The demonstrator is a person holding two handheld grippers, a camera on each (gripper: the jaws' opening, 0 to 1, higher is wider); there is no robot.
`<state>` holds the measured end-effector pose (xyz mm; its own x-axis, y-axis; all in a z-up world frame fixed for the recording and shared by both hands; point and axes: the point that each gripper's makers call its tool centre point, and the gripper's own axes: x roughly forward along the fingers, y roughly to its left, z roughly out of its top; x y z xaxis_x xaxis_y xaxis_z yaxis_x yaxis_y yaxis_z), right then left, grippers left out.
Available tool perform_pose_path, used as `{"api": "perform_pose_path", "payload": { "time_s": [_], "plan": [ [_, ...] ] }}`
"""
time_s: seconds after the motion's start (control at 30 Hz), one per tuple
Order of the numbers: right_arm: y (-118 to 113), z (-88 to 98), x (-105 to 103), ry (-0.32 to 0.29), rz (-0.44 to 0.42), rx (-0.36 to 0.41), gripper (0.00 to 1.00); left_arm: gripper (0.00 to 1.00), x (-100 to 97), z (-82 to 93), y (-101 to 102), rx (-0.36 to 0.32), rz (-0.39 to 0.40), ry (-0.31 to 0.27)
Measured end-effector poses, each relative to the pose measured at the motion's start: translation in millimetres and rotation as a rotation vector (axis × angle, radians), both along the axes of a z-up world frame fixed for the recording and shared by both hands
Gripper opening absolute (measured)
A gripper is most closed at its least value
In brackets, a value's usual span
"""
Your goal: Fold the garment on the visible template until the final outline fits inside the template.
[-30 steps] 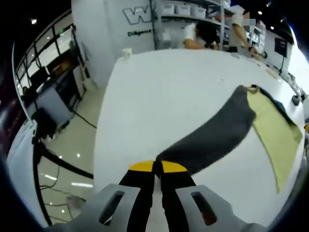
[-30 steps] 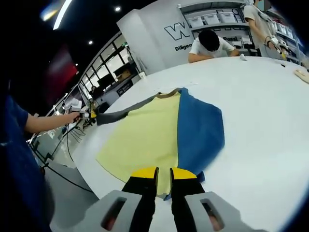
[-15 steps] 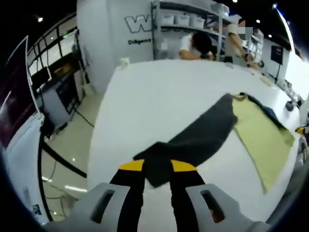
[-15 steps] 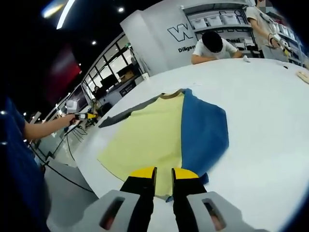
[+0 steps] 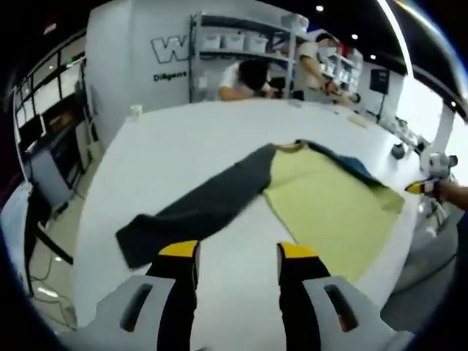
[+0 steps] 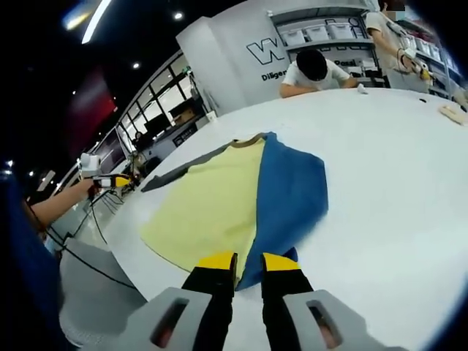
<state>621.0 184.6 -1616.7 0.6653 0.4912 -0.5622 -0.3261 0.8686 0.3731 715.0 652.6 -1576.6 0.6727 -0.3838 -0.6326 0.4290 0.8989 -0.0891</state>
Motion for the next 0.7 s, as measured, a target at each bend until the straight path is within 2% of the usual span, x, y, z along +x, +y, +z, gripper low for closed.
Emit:
{"api": "perform_pose_path", "payload": {
  "time_s": [0.13, 0.27, 0.4, 0.5, 0.57, 0.7],
  "plan": [
    [-10.8, -6.0, -3.3, 0.009, -0.02, -0.022, 0.07, 0.44, -8.0, 0.9, -11.2, -0.018, 0.014, 0.006],
    [-18.6, -12.0, -2.1, 0.016, -0.033, -0.032, 0.08, 0.52, -13.8, 6.8, -27.7, -0.072, 0.013, 0.007],
    [-21.9, -18.1, 3.0, 0.019, -0.035, -0.042, 0.08, 0.57, -24.4, 12.2, -44.8, -0.091, -0.017, 0.013],
    [-21.2, -24.8, 7.1, 0.026, -0.03, -0.051, 0.08, 0.69, -33.0, 17.3, -57.9, -0.118, -0.035, 0.014],
    [-20.7, -30.0, 11.2, 0.025, -0.012, -0.077, 0.07, 0.76, -43.2, 20.0, -70.5, -0.116, -0.069, 0.034],
    [-19.9, -38.4, 19.0, 0.026, 0.007, -0.094, 0.08, 0.79, -52.1, 22.5, -81.5, -0.12, -0.092, 0.028]
  ]
}}
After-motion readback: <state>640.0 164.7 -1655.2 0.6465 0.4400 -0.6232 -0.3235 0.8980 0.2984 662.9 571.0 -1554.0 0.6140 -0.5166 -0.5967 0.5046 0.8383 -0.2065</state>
